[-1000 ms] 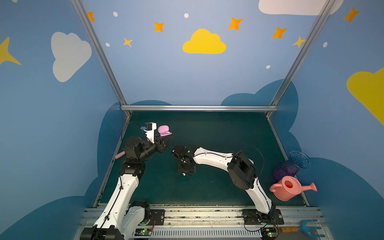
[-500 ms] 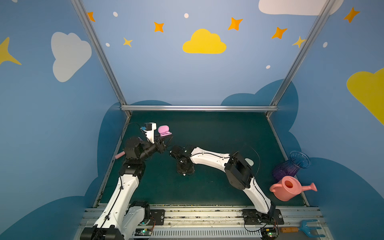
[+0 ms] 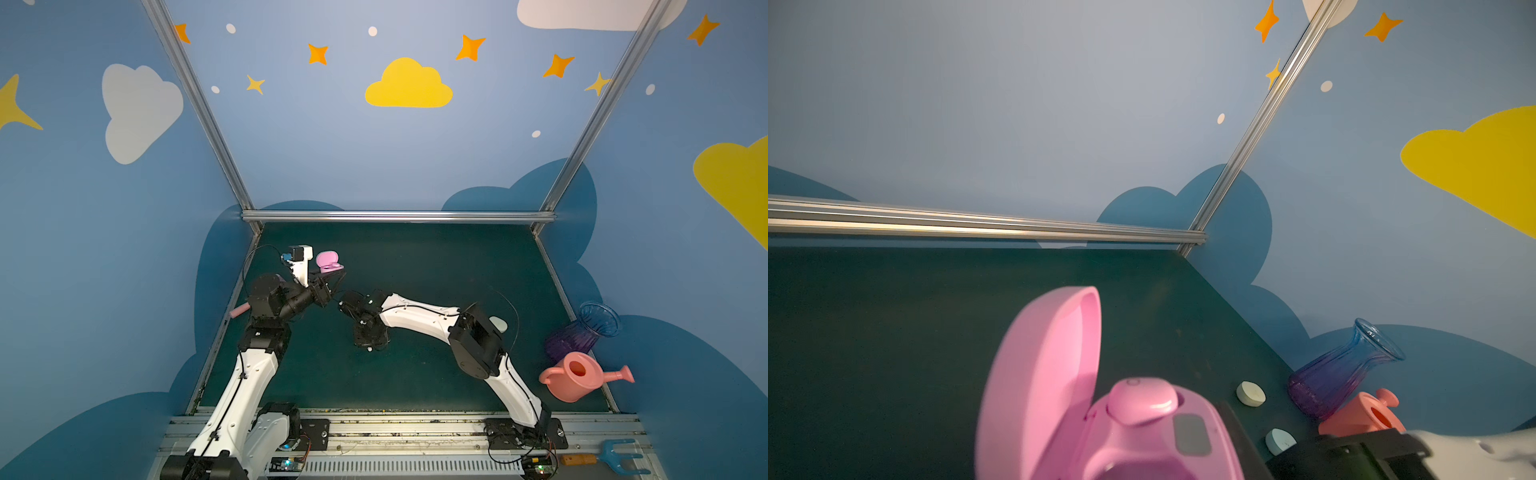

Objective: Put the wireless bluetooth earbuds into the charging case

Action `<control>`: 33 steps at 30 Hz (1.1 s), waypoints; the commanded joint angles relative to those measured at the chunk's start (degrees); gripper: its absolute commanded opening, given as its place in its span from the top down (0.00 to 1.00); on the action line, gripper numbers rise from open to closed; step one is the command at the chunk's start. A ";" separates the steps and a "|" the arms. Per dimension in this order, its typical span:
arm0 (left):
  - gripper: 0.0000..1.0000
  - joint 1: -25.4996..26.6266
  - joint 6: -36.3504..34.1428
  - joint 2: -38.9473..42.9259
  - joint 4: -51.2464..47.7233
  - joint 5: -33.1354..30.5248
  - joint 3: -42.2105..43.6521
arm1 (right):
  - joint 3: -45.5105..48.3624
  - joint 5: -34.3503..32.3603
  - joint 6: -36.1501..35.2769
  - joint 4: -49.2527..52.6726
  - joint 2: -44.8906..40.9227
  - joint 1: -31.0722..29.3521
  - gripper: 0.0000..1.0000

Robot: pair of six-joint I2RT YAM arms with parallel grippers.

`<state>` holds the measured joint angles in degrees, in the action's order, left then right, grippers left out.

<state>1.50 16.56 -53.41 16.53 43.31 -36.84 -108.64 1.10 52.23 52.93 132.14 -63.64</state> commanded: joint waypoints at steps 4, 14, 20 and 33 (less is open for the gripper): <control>0.91 0.16 0.06 1.10 1.84 1.68 0.46 | 3.76 -1.19 -0.61 -0.90 -2.42 0.01 0.80; 0.91 2.18 -0.55 0.76 1.71 2.56 0.42 | 15.30 -1.45 -0.63 -7.28 -13.41 2.09 0.80; 0.91 7.48 -2.80 0.85 -0.89 1.12 -0.01 | 24.11 -1.22 -0.37 -11.59 -22.18 4.06 0.80; 0.90 19.23 -2.59 -2.03 5.83 -5.99 2.50 | 34.52 -3.64 -2.31 -14.98 -48.34 7.82 0.81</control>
<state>19.09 14.79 -54.85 18.46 39.83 -35.42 -74.98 -0.93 51.09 38.50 87.50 -56.36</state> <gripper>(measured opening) 0.391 0.195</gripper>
